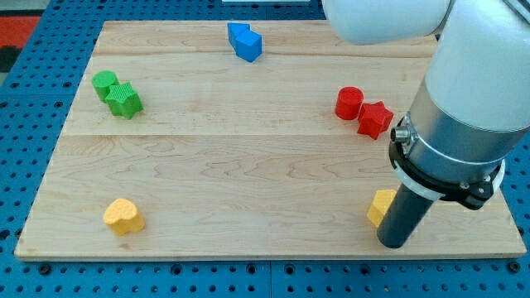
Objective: Move the yellow heart into the yellow hexagon
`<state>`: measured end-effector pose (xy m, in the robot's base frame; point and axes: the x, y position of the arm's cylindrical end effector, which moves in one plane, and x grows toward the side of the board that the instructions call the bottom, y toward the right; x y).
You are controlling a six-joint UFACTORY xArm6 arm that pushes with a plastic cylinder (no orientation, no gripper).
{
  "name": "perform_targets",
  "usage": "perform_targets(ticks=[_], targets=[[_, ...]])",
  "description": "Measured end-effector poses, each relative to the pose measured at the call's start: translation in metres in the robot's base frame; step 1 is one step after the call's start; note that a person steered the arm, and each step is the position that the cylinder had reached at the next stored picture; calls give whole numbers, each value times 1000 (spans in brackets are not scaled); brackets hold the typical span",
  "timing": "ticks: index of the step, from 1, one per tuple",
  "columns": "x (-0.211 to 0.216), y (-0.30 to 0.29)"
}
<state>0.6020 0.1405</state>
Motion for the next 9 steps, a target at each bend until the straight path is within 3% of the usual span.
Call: perform_targets(ticks=[3,4,5,8,9], targets=[[15,-63],[0,-106],[-41,-116],[-76,-337],[-16,-363]])
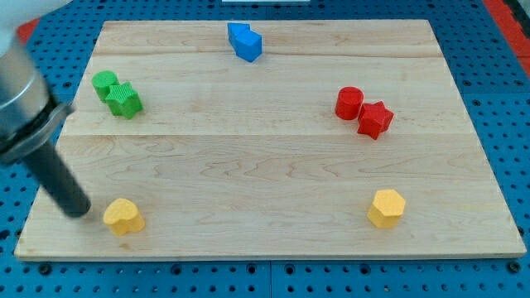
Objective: Move the yellow heart into the yellow hexagon
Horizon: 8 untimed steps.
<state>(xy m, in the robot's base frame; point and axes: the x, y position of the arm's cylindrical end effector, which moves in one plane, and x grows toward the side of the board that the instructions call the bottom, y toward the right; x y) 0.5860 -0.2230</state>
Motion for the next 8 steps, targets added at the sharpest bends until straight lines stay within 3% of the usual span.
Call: perform_targets(ticks=[1,2,3,6,7,8], targets=[[9,59],[-23,67],[-26,14],[-77,79],[-71,109],[-17,106]])
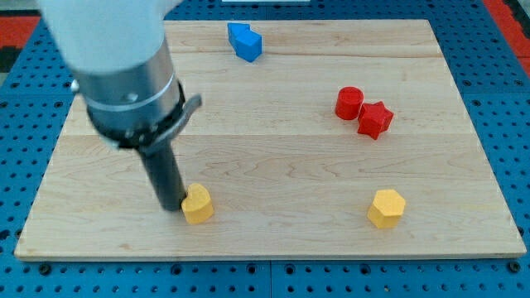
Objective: Move the yellow heart into the yellow hexagon
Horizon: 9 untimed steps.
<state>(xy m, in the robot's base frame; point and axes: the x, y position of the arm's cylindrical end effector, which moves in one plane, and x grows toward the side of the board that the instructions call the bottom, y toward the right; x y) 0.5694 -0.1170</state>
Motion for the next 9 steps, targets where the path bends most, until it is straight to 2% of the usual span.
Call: perform_targets(ticks=[1,3,4,5,6,7,8,9], targets=[[12,19],[-10,-43],[-24,-24],[-38,58],[-6,89],[31,67],[16,108],[-18,119]])
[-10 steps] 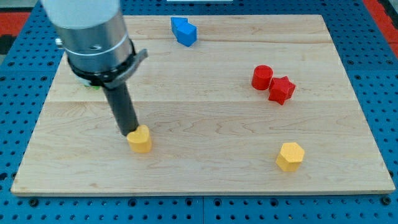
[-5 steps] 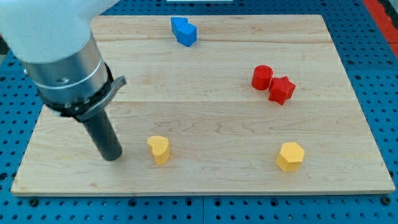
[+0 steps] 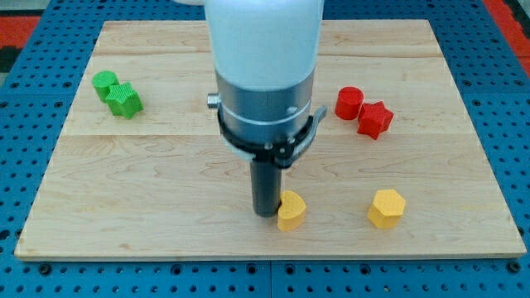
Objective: Move the yellow heart into the yellow hexagon
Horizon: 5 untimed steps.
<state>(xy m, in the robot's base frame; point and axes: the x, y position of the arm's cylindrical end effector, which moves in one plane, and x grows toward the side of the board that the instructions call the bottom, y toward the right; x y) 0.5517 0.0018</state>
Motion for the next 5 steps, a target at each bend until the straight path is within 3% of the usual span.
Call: perform_targets(ticks=[2,5], targets=[[45,-5],[32,51]])
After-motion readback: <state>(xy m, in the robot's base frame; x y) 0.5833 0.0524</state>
